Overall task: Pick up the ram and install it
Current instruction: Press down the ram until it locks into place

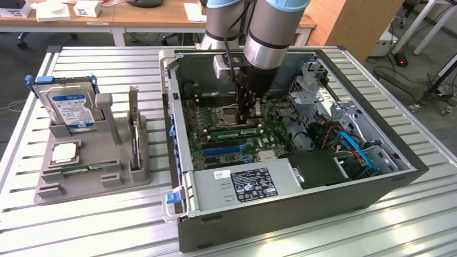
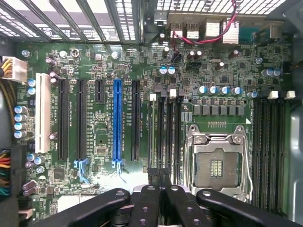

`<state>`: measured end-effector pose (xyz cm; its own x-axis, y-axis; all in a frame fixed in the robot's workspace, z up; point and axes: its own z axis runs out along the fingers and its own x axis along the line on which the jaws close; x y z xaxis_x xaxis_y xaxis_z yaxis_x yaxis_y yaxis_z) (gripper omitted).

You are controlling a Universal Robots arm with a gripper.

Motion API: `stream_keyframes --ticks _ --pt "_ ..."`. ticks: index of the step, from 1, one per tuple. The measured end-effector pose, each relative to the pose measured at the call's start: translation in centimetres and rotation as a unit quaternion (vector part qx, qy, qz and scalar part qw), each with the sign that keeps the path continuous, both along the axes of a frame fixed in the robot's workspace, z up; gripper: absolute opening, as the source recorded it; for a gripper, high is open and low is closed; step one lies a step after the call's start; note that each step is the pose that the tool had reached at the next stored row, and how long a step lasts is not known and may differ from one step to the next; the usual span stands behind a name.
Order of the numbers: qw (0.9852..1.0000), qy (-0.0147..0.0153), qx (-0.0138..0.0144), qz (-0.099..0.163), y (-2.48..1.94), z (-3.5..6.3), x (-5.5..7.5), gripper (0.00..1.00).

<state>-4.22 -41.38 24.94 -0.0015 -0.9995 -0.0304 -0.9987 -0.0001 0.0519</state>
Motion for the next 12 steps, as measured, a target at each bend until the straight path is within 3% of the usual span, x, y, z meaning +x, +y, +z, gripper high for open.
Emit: stream_keyframes --ticks 5,12 --pt "1.0 0.0 0.0 0.0 0.0 0.56 0.0 0.09" --pt "1.0 0.0 0.0 0.0 0.0 0.59 0.0 0.09"
